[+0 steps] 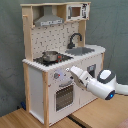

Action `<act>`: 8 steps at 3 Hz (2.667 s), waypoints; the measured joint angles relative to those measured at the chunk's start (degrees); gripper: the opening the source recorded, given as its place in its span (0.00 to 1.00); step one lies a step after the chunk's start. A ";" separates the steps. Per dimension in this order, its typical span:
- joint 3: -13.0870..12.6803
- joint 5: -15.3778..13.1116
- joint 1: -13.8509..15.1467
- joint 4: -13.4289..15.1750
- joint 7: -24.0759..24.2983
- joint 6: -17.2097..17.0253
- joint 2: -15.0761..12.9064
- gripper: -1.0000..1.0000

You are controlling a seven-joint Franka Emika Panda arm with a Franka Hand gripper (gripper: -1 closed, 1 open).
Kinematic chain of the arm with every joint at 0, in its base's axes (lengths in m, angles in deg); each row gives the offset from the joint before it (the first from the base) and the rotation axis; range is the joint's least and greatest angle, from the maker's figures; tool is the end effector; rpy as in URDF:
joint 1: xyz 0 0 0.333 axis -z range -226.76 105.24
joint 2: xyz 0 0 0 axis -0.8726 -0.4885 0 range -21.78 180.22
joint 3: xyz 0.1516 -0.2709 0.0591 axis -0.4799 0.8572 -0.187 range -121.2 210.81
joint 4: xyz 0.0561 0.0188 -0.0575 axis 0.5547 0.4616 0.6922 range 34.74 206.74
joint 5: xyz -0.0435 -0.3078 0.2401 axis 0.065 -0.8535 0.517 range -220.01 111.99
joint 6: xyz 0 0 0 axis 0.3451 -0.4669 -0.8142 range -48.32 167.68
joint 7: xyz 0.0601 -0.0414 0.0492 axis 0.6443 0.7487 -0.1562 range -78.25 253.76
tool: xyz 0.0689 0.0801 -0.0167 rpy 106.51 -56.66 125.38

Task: Play with the kitchen

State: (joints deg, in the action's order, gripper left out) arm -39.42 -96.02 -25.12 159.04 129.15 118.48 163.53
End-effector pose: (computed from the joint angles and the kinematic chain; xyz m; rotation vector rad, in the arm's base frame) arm 0.2481 0.5133 0.3599 1.1682 1.0778 1.4449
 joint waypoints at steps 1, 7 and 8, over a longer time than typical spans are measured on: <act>-0.01 0.00 1.57 -0.90 5.57 -0.07 0.00 1.00; -6.93 2.56 18.67 -15.36 17.92 -0.41 -3.66 1.00; -6.93 2.56 18.67 -15.36 17.73 -0.39 -3.66 0.00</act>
State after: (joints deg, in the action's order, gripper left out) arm -46.35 -93.46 -6.45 143.68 146.88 118.09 159.86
